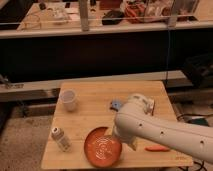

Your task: Move the arm in a circular motion

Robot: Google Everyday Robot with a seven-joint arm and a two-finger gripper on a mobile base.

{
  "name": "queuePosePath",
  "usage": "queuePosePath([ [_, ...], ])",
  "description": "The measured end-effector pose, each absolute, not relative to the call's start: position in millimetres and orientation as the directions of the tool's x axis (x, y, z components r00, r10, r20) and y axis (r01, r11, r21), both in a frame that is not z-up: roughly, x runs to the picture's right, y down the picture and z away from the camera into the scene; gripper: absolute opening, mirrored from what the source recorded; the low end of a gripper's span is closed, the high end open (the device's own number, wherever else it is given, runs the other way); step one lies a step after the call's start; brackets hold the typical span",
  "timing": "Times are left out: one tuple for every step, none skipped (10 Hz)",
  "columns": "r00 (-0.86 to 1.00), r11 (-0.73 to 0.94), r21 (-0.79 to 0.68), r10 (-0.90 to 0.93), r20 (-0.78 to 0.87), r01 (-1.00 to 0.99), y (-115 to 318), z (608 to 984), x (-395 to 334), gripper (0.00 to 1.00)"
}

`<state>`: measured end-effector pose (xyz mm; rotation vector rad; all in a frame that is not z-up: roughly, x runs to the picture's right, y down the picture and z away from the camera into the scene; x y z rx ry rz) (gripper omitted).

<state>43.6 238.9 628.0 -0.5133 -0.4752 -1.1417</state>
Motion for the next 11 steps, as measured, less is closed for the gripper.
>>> queuePosePath([
  [0.305, 0.306, -0.104, -0.739, 0.601, 0.946, 236, 622, 23, 0.80],
  [0.273, 0.292, -0.070, -0.748, 0.605, 0.954, 228, 618, 4, 0.80],
  [0.256, 0.288, -0.048, -0.750, 0.610, 0.956, 222, 619, -9, 0.80],
  [0.241, 0.280, -0.033, -0.751, 0.615, 0.959, 210, 628, -19, 0.80],
  [0.232, 0.275, -0.027, -0.752, 0.616, 0.961, 200, 639, -26, 0.80],
  [0.233, 0.279, -0.021, -0.753, 0.616, 0.960, 186, 653, -32, 0.80],
  [0.244, 0.286, -0.029, -0.751, 0.613, 0.958, 172, 668, -33, 0.80],
  [0.269, 0.307, -0.043, -0.747, 0.607, 0.951, 150, 689, -33, 0.80],
  [0.300, 0.329, -0.065, -0.739, 0.603, 0.942, 134, 707, -30, 0.80],
  [0.340, 0.358, -0.095, -0.724, 0.601, 0.929, 124, 718, -25, 0.80],
  [0.405, 0.403, -0.146, -0.694, 0.595, 0.904, 116, 732, -12, 0.80],
])
